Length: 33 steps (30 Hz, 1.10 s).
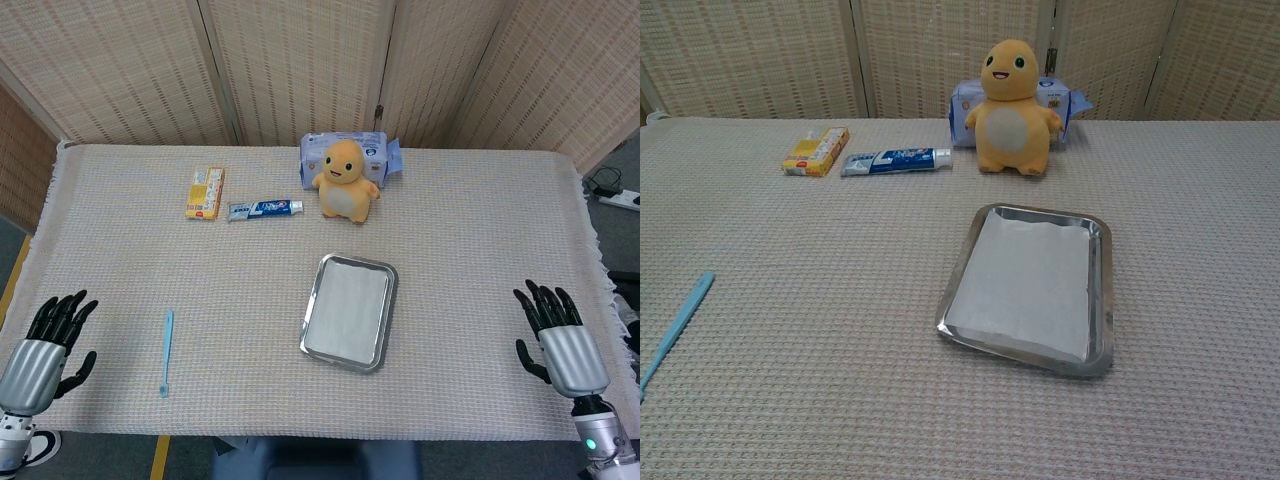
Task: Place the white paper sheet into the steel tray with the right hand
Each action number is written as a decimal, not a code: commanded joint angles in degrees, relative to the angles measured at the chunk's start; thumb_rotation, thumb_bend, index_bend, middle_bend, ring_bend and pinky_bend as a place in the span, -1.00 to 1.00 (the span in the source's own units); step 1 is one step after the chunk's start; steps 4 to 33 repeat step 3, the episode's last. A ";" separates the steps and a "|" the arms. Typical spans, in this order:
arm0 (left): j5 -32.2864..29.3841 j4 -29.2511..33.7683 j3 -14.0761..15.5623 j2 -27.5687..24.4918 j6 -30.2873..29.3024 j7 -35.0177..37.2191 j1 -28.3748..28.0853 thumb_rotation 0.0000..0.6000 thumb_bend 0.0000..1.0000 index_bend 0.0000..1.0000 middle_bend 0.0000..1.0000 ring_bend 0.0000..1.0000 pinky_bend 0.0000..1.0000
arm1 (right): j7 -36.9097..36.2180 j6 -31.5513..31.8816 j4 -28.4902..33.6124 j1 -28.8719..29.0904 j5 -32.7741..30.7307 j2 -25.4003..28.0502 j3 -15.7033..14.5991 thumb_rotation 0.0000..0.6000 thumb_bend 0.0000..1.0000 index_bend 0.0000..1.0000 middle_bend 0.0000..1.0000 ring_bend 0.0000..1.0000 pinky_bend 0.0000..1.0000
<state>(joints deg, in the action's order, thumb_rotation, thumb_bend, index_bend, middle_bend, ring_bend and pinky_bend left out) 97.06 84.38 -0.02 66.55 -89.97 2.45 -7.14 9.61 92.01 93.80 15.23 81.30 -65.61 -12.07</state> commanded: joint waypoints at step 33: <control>-1.86 0.10 -0.18 -0.09 1.73 -0.10 -0.33 1.00 0.01 -1.00 -1.00 -1.00 -1.00 | -0.07 -2.19 0.24 -1.04 0.93 0.56 1.76 0.73 0.12 -1.00 -1.00 -1.00 -1.00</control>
